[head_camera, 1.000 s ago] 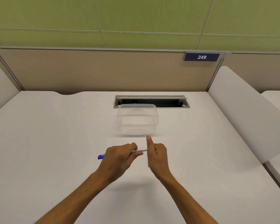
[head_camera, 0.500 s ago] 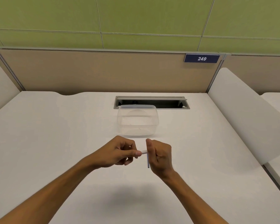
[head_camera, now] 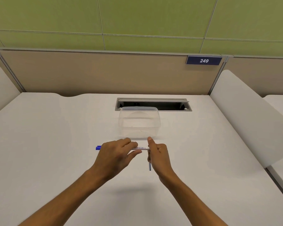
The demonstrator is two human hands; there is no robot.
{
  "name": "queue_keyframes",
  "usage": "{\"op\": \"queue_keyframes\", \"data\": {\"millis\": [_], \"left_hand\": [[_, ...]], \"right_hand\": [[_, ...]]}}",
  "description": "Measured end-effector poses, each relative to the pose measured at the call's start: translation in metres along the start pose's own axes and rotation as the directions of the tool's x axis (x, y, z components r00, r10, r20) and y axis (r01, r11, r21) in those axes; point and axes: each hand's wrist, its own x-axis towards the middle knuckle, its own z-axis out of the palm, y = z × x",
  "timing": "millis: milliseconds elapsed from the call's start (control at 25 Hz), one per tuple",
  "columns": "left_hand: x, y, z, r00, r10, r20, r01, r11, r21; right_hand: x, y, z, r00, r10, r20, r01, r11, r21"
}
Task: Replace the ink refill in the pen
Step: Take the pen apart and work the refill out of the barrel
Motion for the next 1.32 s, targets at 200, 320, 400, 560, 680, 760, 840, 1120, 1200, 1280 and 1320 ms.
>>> {"op": "queue_keyframes", "data": {"millis": [200,320,400,560,680,760,840,1120,1200,1280,1320], "left_hand": [[0.005,0.002,-0.012,0.993,-0.121,0.007,0.118,0.947,-0.298],[0.015,0.002,-0.028,0.936,-0.227,0.268,0.35,0.636,-0.687],[0.021,-0.002,-0.039,0.865,-0.172,0.471,0.489,0.492,-0.72],[0.02,-0.002,-0.041,0.897,-0.169,0.408,0.417,0.627,-0.658],[0.014,-0.006,-0.029,0.995,-0.032,0.09,0.052,0.972,-0.231],[0.013,-0.007,-0.025,0.998,0.041,0.05,-0.036,0.995,-0.09],[0.011,-0.005,-0.021,0.993,0.109,0.051,-0.109,0.994,-0.001],[0.021,-0.002,-0.033,0.983,-0.117,0.144,0.17,0.878,-0.447],[0.029,-0.001,-0.044,0.933,-0.169,0.317,0.341,0.694,-0.635],[0.036,-0.004,-0.057,0.847,-0.113,0.519,0.492,0.536,-0.686],[0.038,-0.005,-0.062,0.804,-0.066,0.591,0.54,0.498,-0.679]], "right_hand": [[-0.004,-0.007,0.0,0.962,-0.249,-0.112,0.251,0.968,0.003],[-0.004,-0.012,-0.006,0.77,-0.622,-0.139,0.596,0.78,-0.191],[-0.001,-0.013,-0.012,0.56,-0.825,-0.08,0.766,0.552,-0.329],[-0.002,-0.015,-0.013,0.648,-0.758,-0.071,0.707,0.633,-0.315],[-0.005,-0.013,-0.003,0.963,-0.263,-0.05,0.262,0.964,-0.034],[-0.005,-0.014,-0.001,0.998,-0.058,-0.01,0.059,0.995,0.077],[-0.005,-0.017,-0.001,1.0,0.011,0.0,-0.011,0.994,0.109],[-0.009,-0.025,-0.003,0.958,-0.266,-0.111,0.272,0.961,0.043],[-0.011,-0.029,-0.006,0.891,-0.435,-0.128,0.438,0.899,-0.01],[-0.011,-0.032,-0.01,0.71,-0.693,-0.129,0.669,0.72,-0.185],[-0.01,-0.031,-0.011,0.604,-0.79,-0.108,0.749,0.608,-0.263]]}}
